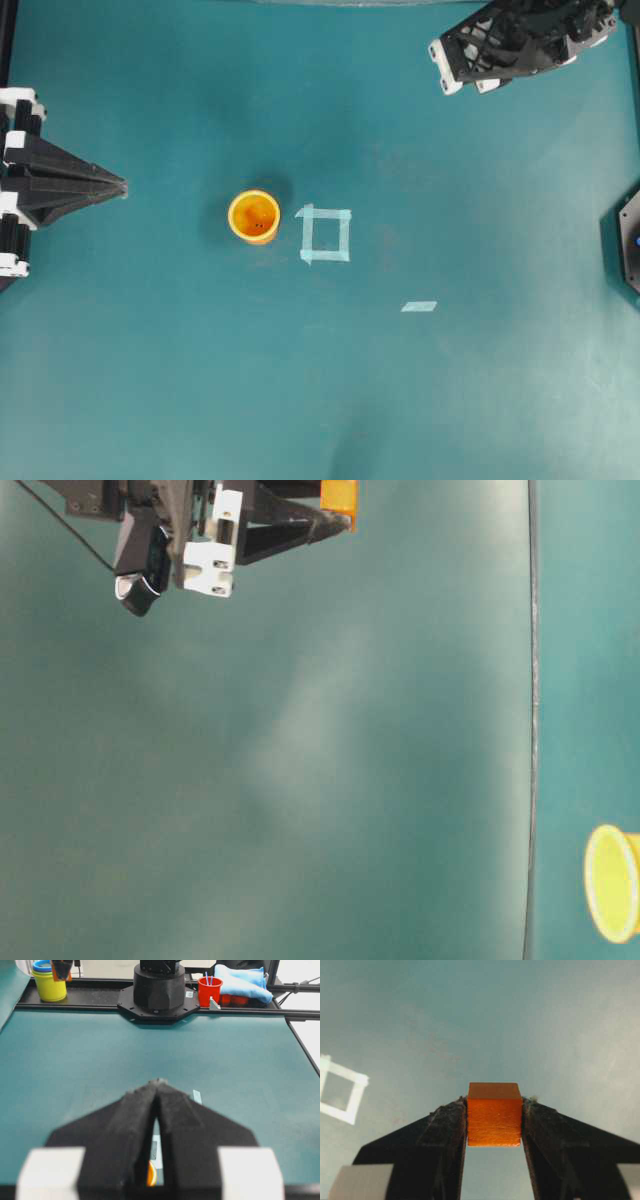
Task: Lift the orange block with right arm.
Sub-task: 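Raise the right gripper holding the cube up off the table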
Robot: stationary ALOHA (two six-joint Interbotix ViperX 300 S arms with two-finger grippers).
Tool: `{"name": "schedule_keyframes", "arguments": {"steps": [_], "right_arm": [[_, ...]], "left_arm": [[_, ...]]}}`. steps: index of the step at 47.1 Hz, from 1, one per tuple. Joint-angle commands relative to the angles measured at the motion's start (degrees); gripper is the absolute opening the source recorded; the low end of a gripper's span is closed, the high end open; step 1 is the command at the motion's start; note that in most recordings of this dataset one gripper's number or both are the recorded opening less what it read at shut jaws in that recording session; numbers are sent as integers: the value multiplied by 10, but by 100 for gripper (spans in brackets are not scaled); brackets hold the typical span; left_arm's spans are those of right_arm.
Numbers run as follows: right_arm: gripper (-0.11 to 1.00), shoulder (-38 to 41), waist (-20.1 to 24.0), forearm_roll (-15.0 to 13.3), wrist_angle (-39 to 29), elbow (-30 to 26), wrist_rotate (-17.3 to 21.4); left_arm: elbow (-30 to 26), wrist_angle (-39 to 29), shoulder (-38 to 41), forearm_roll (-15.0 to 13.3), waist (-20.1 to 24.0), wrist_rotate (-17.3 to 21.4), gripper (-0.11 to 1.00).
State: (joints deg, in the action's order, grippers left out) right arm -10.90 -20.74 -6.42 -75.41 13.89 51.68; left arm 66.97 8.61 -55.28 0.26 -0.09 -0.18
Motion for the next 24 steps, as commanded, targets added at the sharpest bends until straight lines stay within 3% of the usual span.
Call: {"name": "schedule_keyframes", "arguments": {"steps": [1, 24], "right_arm": [[38, -16, 2, 2, -2, -21, -2], [38, -16, 2, 2, -37, -50, -3]], "left_arm": [[-16, 3, 4, 1, 0, 0, 0], [-17, 3, 4, 1, -1, 0, 0]]}}
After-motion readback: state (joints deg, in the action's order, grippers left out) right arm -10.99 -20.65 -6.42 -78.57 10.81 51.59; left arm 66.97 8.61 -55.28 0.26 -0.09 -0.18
